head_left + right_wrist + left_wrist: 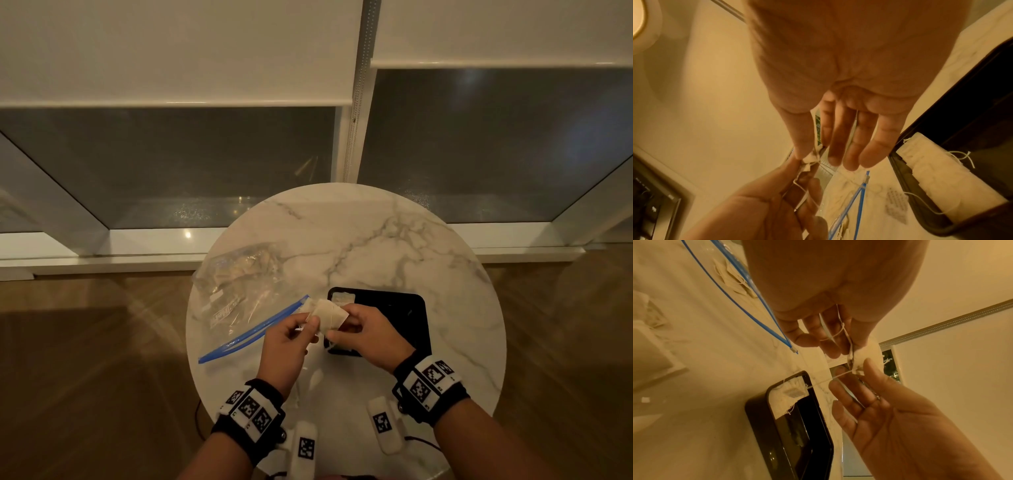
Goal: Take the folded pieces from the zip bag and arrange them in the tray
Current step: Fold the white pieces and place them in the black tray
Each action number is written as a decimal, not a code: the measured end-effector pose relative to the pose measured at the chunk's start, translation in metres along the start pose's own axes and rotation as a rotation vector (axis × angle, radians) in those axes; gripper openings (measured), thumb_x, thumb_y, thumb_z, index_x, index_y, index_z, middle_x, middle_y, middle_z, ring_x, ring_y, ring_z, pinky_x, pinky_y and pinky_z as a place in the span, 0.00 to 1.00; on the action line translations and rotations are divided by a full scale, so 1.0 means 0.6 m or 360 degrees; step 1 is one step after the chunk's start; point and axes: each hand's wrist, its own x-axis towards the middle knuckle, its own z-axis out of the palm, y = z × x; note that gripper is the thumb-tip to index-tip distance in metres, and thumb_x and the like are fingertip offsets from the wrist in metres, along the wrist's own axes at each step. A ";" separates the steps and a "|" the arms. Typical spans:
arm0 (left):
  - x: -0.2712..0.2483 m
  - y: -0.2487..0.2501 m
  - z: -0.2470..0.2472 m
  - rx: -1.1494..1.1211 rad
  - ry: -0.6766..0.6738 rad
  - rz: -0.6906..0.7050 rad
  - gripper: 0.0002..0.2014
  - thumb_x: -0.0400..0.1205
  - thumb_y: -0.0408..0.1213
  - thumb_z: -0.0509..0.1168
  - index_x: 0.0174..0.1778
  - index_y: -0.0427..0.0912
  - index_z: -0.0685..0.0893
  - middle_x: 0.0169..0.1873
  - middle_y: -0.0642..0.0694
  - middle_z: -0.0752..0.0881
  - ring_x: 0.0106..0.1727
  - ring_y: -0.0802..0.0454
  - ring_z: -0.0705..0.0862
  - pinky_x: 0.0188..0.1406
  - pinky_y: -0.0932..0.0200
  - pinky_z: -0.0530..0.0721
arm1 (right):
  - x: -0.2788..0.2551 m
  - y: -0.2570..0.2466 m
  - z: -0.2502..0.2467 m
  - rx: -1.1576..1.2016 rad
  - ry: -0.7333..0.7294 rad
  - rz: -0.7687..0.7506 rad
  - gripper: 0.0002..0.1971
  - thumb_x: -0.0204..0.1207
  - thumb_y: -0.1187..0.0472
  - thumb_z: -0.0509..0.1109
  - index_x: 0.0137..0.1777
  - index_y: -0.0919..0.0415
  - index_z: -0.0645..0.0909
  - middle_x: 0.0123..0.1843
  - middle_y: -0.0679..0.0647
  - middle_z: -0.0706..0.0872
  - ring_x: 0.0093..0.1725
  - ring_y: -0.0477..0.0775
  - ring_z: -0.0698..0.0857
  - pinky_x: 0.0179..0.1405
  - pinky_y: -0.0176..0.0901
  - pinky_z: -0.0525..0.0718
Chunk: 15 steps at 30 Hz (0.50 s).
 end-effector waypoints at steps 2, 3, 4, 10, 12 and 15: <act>0.002 -0.001 0.008 -0.0006 -0.0012 0.0018 0.07 0.85 0.38 0.69 0.52 0.45 0.92 0.42 0.48 0.93 0.38 0.60 0.87 0.35 0.70 0.81 | 0.002 0.004 -0.002 0.0055 0.0060 0.0021 0.13 0.73 0.60 0.80 0.56 0.58 0.85 0.48 0.55 0.93 0.50 0.56 0.92 0.52 0.52 0.91; 0.003 -0.001 0.012 0.0012 -0.0030 0.0044 0.07 0.85 0.38 0.69 0.52 0.44 0.93 0.43 0.49 0.93 0.38 0.60 0.87 0.35 0.71 0.81 | 0.003 0.006 -0.005 0.0062 0.0089 0.0022 0.12 0.72 0.58 0.80 0.54 0.58 0.85 0.47 0.58 0.93 0.48 0.60 0.92 0.51 0.55 0.91; 0.005 0.000 0.017 0.0034 -0.0050 0.0065 0.07 0.85 0.37 0.69 0.52 0.44 0.93 0.43 0.49 0.94 0.38 0.60 0.87 0.36 0.72 0.81 | 0.005 0.008 -0.009 0.0067 0.0111 0.0029 0.11 0.72 0.57 0.80 0.52 0.58 0.86 0.45 0.59 0.92 0.47 0.63 0.92 0.49 0.57 0.91; 0.022 -0.022 0.027 0.0137 0.0039 -0.0006 0.07 0.85 0.41 0.70 0.55 0.48 0.92 0.46 0.55 0.93 0.43 0.60 0.90 0.43 0.69 0.84 | 0.014 0.021 -0.031 0.0049 0.0260 0.0078 0.03 0.77 0.64 0.76 0.44 0.57 0.85 0.37 0.54 0.91 0.38 0.50 0.91 0.42 0.47 0.90; 0.033 -0.046 0.024 0.0226 0.0143 -0.0110 0.10 0.84 0.44 0.70 0.60 0.50 0.90 0.52 0.55 0.92 0.47 0.58 0.89 0.49 0.63 0.85 | 0.019 0.028 -0.041 0.0085 0.0331 0.0105 0.02 0.78 0.65 0.75 0.44 0.60 0.84 0.36 0.53 0.90 0.36 0.48 0.89 0.38 0.41 0.89; 0.046 -0.082 0.019 0.0417 0.0232 -0.0243 0.15 0.83 0.42 0.72 0.66 0.50 0.85 0.58 0.55 0.86 0.50 0.57 0.86 0.55 0.58 0.84 | 0.032 0.042 -0.052 0.0082 0.0347 0.0186 0.02 0.79 0.68 0.73 0.48 0.62 0.84 0.38 0.58 0.89 0.38 0.51 0.90 0.42 0.46 0.91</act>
